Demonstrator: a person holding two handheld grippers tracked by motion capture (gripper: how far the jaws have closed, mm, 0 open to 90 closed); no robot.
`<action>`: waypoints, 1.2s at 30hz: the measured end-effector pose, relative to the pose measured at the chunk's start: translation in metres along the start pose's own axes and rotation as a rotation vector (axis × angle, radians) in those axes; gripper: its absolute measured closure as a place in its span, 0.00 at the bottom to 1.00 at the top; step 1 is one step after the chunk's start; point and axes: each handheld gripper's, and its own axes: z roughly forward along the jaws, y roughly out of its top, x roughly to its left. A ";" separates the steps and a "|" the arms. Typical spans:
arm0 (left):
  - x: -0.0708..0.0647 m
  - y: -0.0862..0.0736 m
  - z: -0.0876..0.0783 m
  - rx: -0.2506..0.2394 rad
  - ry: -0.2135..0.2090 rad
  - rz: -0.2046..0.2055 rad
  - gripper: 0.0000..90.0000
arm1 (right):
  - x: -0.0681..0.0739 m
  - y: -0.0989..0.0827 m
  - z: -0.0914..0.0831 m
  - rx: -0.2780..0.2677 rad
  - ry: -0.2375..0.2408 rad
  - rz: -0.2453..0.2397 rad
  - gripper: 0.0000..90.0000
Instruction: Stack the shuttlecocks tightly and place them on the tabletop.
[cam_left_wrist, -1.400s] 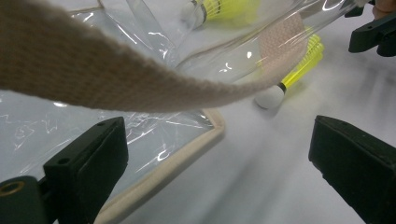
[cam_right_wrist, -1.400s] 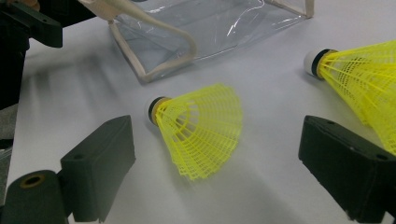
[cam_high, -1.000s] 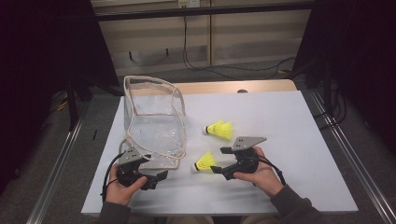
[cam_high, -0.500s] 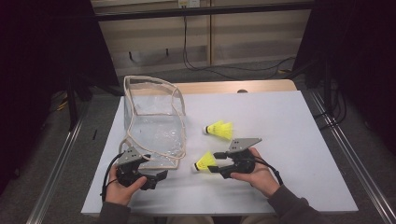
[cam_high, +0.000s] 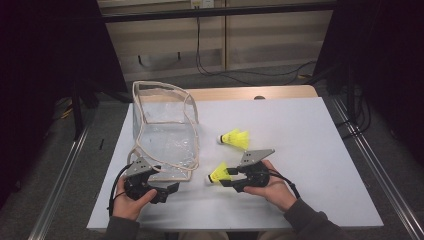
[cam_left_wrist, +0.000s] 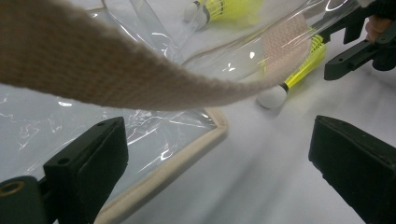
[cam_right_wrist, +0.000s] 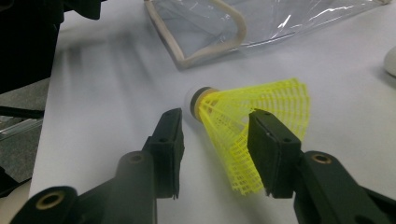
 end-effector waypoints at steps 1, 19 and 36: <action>0.000 0.000 0.000 0.000 0.000 0.000 0.05 | 0.000 0.000 0.000 -0.002 -0.003 0.000 0.63; 0.000 0.000 -0.001 -0.006 0.001 0.000 0.05 | 0.001 0.000 0.007 0.016 0.031 -0.004 0.78; 0.001 0.001 -0.001 -0.009 0.004 0.002 0.05 | 0.001 -0.001 0.005 0.006 0.038 -0.011 0.99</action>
